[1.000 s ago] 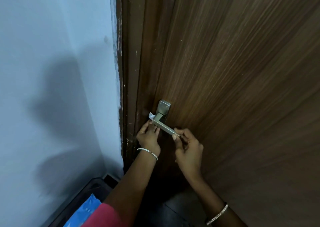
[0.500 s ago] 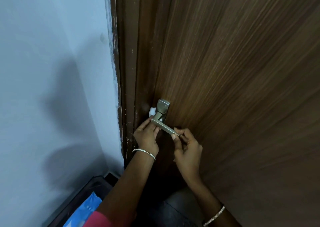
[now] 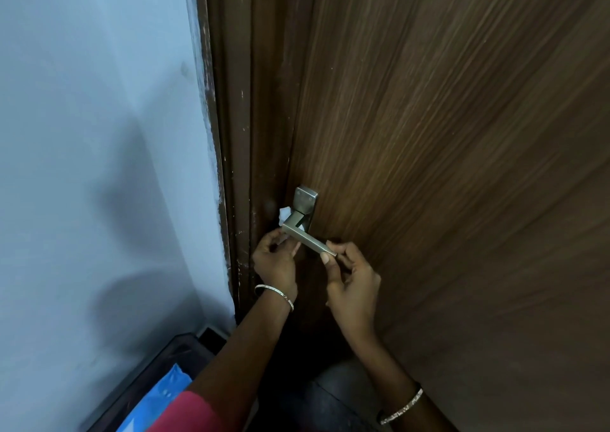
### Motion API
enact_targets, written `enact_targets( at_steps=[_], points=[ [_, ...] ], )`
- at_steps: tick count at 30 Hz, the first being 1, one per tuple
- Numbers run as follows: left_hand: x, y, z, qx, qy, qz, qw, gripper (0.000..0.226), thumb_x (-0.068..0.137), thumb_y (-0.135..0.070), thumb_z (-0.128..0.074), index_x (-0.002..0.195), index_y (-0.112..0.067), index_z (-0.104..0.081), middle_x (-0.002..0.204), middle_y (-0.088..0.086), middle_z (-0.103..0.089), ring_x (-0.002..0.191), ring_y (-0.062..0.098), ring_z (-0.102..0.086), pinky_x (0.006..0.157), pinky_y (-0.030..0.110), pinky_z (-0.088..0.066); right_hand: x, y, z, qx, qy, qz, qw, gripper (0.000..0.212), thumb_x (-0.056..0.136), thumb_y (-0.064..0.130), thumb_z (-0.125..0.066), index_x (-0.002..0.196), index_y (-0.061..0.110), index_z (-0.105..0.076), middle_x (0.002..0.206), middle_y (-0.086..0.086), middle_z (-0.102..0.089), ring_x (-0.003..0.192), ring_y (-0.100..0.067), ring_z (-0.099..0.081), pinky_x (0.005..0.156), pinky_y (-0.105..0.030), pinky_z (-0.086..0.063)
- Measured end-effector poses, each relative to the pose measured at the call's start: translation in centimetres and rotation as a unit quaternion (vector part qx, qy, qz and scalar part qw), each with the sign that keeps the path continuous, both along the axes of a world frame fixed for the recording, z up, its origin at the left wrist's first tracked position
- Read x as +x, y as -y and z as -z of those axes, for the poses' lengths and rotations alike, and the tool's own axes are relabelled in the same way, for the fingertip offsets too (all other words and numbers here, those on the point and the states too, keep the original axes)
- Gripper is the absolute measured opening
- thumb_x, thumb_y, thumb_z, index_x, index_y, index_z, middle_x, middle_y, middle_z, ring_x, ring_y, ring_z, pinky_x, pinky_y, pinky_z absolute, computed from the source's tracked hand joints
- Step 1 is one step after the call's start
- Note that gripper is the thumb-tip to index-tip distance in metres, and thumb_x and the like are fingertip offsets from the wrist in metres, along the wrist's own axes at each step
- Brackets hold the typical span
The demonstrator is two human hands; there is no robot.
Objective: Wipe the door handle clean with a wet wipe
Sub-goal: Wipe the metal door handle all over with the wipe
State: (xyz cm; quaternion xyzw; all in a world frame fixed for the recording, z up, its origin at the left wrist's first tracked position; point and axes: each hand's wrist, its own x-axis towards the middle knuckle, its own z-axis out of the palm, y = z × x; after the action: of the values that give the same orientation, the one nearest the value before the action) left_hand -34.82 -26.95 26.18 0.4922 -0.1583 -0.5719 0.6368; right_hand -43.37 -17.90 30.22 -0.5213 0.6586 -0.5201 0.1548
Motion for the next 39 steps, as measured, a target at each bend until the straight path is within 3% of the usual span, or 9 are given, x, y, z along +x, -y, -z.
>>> enact_targets(
  at_steps=[4,10,14,17,22,26,28,32,39],
  points=[
    [-0.8,0.1,0.0,-0.007,0.089,-0.044,0.995,0.026,0.072,-0.002,-0.079,0.093,-0.016,-0.075,0.087,0.005,-0.075,0.087,0.023,-0.072,0.081,0.044,-0.059,-0.1,0.0,0.1,0.003,-0.006,-0.003,1.0,0.01,0.094,0.018,-0.065,0.101,0.025,-0.067,0.108,0.016,-0.075,0.084,-0.017,-0.075,0.066,-0.045,-0.062],
    [-0.9,0.3,0.1,-0.028,0.183,-0.043,0.982,0.025,0.07,-0.004,-0.08,0.091,-0.018,-0.075,0.078,0.002,-0.075,0.075,0.018,-0.072,0.074,0.046,-0.06,-0.1,0.1,0.1,-0.005,0.0,-0.004,1.0,0.009,0.094,0.013,-0.066,0.1,0.018,-0.068,0.11,0.014,-0.075,0.104,0.003,-0.069,0.082,-0.036,-0.061],
    [-0.6,-0.6,-0.7,-0.034,0.086,0.01,0.996,0.016,0.078,-0.002,-0.076,0.093,-0.008,-0.075,0.087,0.011,-0.075,0.084,0.022,-0.073,0.073,0.035,-0.06,-0.1,0.1,0.3,-0.014,0.005,-0.006,1.0,0.01,0.094,0.012,-0.066,0.102,0.018,-0.068,0.11,0.013,-0.075,0.1,-0.003,-0.072,0.078,-0.039,-0.062],
    [-0.4,-1.1,-1.4,-0.028,-0.021,0.048,0.998,0.022,0.079,0.0,-0.075,0.101,0.001,-0.072,0.101,0.017,-0.072,0.095,0.023,-0.071,0.073,0.025,-0.058,-0.1,0.1,0.2,-0.017,0.007,-0.012,1.0,0.01,0.095,0.013,-0.066,0.102,0.02,-0.067,0.108,0.015,-0.074,0.094,-0.005,-0.073,0.07,-0.041,-0.063],
    [-0.3,-1.1,-2.0,-0.026,-0.091,0.079,0.992,0.029,0.076,-0.001,-0.077,0.104,0.004,-0.069,0.101,0.017,-0.072,0.094,0.024,-0.07,0.073,0.026,-0.057,-0.1,0.0,0.1,-0.016,0.003,-0.007,1.0,0.013,0.094,0.012,-0.067,0.103,0.021,-0.068,0.104,0.016,-0.074,0.091,-0.003,-0.073,0.07,-0.039,-0.062],
    [-0.5,-0.7,-2.0,-0.046,-0.081,0.074,0.993,0.024,0.076,-0.001,-0.077,0.098,-0.01,-0.071,0.099,0.014,-0.073,0.088,0.019,-0.071,0.069,0.025,-0.056,0.0,-0.1,-0.1,-0.012,0.009,-0.006,1.0,0.012,0.094,0.014,-0.066,0.099,0.025,-0.066,0.101,0.02,-0.074,0.081,-0.004,-0.073,0.061,-0.038,-0.061],
    [-0.6,-0.7,-2.0,-0.058,-0.081,0.073,0.992,0.026,0.077,-0.001,-0.076,0.099,-0.013,-0.07,0.102,0.015,-0.073,0.087,0.018,-0.071,0.068,0.025,-0.056,0.0,-0.1,0.0,-0.011,0.007,-0.008,1.0,0.01,0.094,0.014,-0.066,0.099,0.023,-0.067,0.101,0.02,-0.074,0.088,0.001,-0.072,0.064,-0.039,-0.062],
    [-0.4,-0.4,-1.7,-0.079,-0.074,0.083,0.991,0.041,0.072,-0.009,-0.081,0.111,-0.004,-0.068,0.108,0.018,-0.072,0.097,0.028,-0.071,0.073,0.032,-0.058,-0.1,0.0,0.2,-0.005,0.003,-0.002,1.0,0.009,0.094,0.015,-0.066,0.099,0.022,-0.067,0.103,0.019,-0.074,0.089,-0.003,-0.073,0.067,-0.045,-0.062],
    [-0.4,-0.5,-1.0,-0.098,-0.052,0.095,0.989,0.035,0.08,-0.01,-0.076,0.112,0.0,-0.068,0.109,0.017,-0.072,0.101,0.026,-0.07,0.078,0.035,-0.059,-0.1,0.0,0.1,-0.003,0.0,0.002,1.0,0.01,0.094,0.015,-0.066,0.1,0.023,-0.067,0.105,0.017,-0.074,0.084,-0.005,-0.073,0.064,-0.045,-0.062]
  ],
)
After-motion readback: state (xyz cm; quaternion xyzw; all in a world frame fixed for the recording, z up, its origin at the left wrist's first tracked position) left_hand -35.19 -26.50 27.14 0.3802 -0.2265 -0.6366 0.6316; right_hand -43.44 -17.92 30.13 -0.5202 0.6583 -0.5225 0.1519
